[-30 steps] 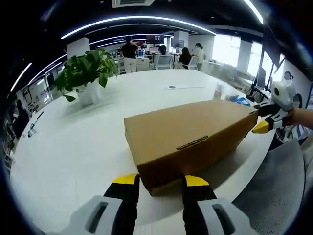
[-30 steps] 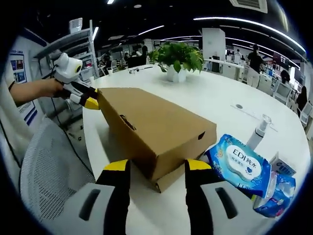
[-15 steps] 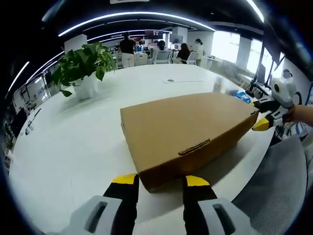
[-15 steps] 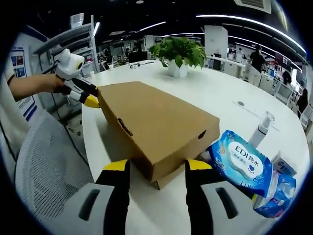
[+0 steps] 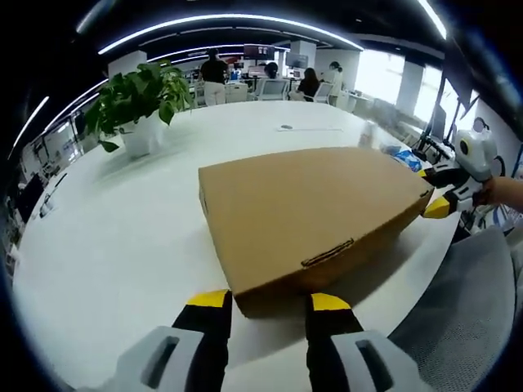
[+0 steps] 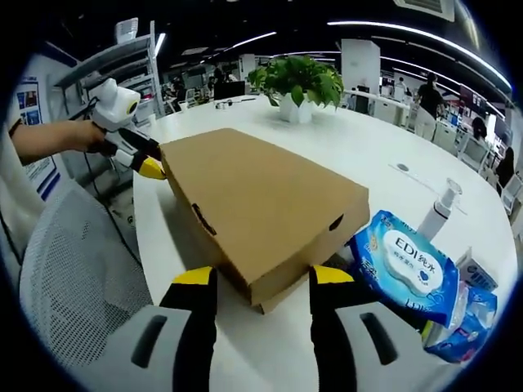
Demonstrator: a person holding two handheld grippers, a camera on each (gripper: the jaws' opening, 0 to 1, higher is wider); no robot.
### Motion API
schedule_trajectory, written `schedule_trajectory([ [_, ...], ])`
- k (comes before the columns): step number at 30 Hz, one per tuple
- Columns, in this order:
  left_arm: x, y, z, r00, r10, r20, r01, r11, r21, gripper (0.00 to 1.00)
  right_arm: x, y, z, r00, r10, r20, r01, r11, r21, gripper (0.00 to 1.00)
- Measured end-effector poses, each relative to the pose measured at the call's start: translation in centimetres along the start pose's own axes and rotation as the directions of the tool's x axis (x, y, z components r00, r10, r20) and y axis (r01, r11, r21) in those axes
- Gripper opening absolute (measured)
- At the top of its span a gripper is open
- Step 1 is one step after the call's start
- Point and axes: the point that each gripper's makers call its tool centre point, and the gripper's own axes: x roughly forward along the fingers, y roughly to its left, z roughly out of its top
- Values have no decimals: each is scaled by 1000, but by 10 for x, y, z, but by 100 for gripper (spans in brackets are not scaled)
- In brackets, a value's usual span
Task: Operate the shoe box by opening the lid, removing the specified soft item, and placing it in the target area until the item is outside and the box remains undamaged.
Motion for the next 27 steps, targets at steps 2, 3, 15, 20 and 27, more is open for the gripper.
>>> schedule_trajectory([
  [2,0,1,-1,1000,0,-2,0,1000,-5,35,-1,0,0,1000,0,2,0,1000,6,42],
  [3,-1,1,-1,1000,-1,0,1,1000,-8,35,-1,-1,0,1000,-2,4,2,1000,9,42],
  [15,-21,7,12,998,19,56,-17,999,-27,35,-21,-1,12,998,-13,56,11,999,37,40],
  [20,-18,6,17,999,18,48,-19,1000,18,34,-19,1,17,998,-8,66,7,1000,23,33],
  [27,-14,1,14,999,16,45,-17,1000,21,31,-13,3,11,999,-15,48,14,1000,10,30],
])
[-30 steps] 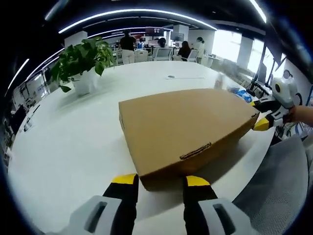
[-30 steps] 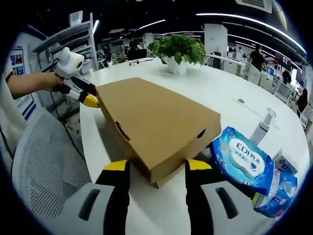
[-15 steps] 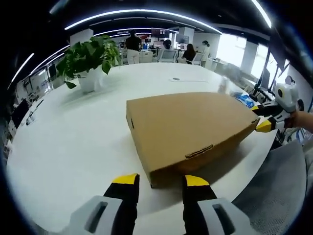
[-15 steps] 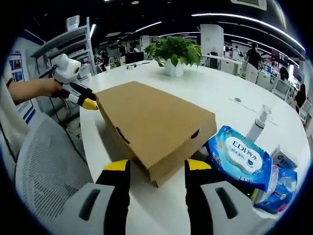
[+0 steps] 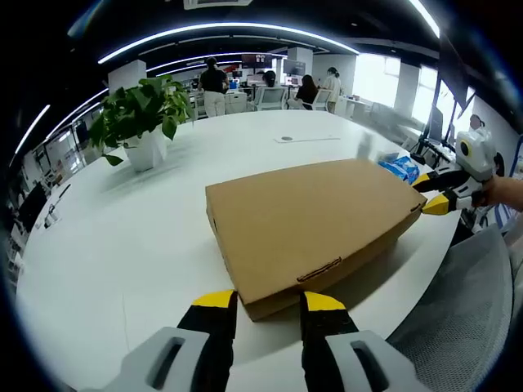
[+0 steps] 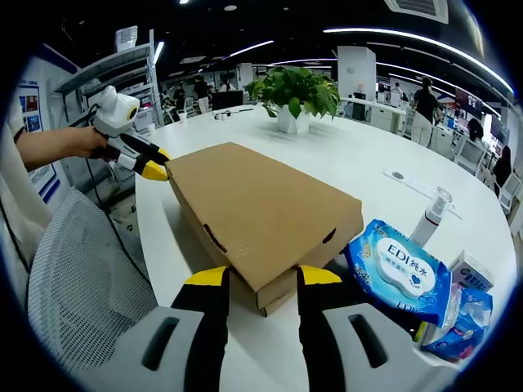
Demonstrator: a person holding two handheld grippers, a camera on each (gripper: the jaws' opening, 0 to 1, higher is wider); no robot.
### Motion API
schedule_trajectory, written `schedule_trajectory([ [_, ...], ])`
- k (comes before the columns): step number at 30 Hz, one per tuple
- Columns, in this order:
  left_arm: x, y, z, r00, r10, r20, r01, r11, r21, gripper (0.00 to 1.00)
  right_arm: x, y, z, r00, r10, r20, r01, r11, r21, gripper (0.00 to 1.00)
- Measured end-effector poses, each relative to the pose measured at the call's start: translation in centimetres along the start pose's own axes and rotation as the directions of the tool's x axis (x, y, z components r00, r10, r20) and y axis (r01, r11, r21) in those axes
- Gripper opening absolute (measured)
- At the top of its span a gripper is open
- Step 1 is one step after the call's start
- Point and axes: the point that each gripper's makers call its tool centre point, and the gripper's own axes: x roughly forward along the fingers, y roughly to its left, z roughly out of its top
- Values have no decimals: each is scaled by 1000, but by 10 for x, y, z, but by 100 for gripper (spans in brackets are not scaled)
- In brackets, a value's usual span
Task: Operate the shoe box by opening the lid, removing the specified soft item, and placing it in the target area until the item is outside and the box remains undamaged.
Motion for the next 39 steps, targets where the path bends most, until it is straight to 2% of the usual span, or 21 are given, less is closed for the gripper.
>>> schedule_trajectory([
  [9,7,1,-6,1000,0,-21,0,1000,-14,31,5,0,-8,1000,2,-20,-2,1000,-1,29],
  [14,9,3,-5,1000,-1,-17,0,1000,-27,31,8,-4,-6,1000,3,-16,-3,1000,-1,29],
  [39,39,25,22,999,4,-34,-4,1000,-12,30,35,-40,14,1000,5,-16,-5,1000,-10,29],
])
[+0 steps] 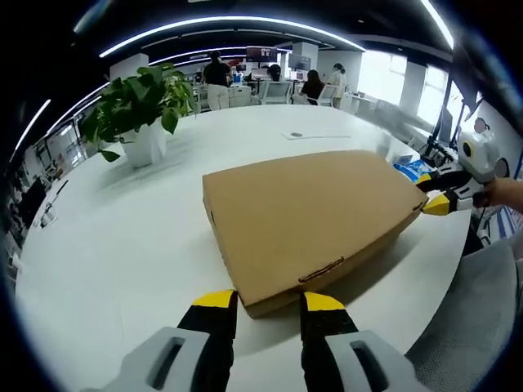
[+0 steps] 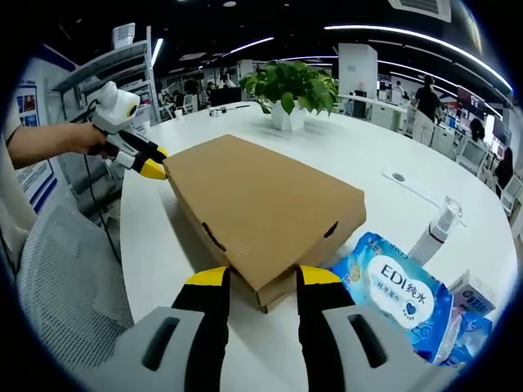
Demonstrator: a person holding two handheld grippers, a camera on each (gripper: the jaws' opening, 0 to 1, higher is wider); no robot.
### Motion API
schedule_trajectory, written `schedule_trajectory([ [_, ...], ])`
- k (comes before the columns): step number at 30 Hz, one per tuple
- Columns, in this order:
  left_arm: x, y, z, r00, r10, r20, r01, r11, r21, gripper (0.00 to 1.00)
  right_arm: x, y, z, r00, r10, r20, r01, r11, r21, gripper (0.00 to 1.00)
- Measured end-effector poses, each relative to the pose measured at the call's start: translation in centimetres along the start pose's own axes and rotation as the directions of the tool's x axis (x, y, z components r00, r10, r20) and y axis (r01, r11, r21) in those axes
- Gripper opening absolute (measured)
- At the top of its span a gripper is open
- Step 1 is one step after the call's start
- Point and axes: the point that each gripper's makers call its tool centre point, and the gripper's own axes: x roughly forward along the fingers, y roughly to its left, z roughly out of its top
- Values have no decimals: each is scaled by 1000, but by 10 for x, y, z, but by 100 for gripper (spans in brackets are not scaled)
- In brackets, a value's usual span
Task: Operate the shoe box by opening the lid, removing the specified soft item, and placing it in the target area until the item is outside and the box remains undamaged.
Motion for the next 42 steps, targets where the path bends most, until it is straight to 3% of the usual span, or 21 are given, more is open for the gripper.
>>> schedule_trajectory([
  [21,26,14,27,1000,-8,-2,8,1000,16,31,16,-31,15,1000,-17,-2,17,1000,3,30],
  [42,32,15,32,1000,-10,6,10,1000,10,31,19,-39,17,999,-29,-23,28,1000,-13,30],
])
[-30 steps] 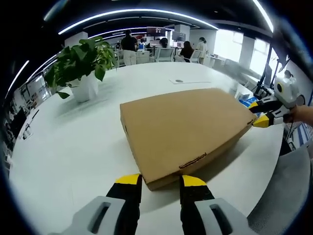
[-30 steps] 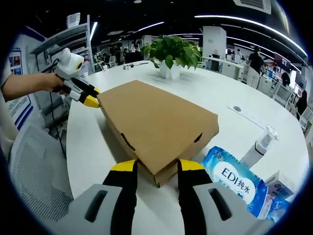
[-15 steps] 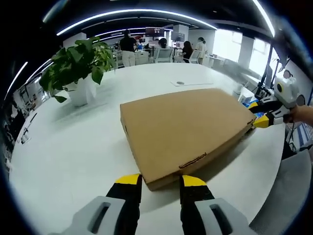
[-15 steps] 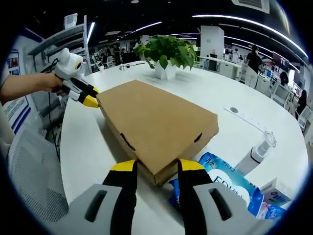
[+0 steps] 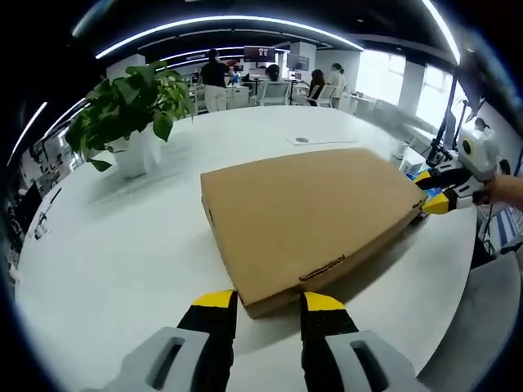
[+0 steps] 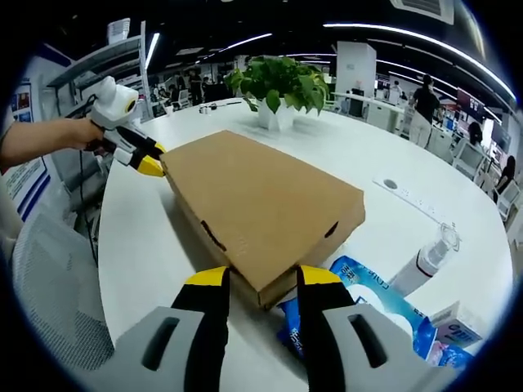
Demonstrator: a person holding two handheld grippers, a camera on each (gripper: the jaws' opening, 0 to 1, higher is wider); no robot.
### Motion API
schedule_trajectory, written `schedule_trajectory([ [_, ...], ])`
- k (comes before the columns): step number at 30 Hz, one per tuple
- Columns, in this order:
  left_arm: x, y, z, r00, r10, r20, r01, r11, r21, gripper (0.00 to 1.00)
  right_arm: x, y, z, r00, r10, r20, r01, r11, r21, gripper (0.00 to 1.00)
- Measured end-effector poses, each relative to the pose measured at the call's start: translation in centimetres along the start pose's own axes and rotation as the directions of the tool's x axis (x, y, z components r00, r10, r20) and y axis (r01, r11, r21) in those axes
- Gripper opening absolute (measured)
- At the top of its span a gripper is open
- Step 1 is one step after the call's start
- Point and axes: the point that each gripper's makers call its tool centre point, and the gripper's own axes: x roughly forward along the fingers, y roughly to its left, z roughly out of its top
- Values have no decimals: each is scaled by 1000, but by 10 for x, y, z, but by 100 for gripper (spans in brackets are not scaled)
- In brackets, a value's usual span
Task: Operate the shoe box by opening the lid, removing the specified soft item, and placing it in the target area until the item is outside and the box remains undamaged.
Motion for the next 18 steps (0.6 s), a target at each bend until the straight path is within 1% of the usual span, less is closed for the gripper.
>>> schedule_trajectory([
  [4,-1,0,-1,1000,0,-1,0,1000,2,31,-1,2,-1,1000,5,0,-5,1000,12,30],
  [12,-3,-1,-3,1000,-3,-1,3,1000,5,30,-1,2,-3,1000,-5,-7,5,1000,-23,30],
  [16,-5,-4,-4,1000,1,1,-1,1000,19,34,-3,1,-1,1000,-17,9,17,1000,-5,38],
  [18,-8,-4,-4,1000,7,6,-7,1000,24,37,-6,1,-2,1000,-24,11,24,1000,-4,39],
])
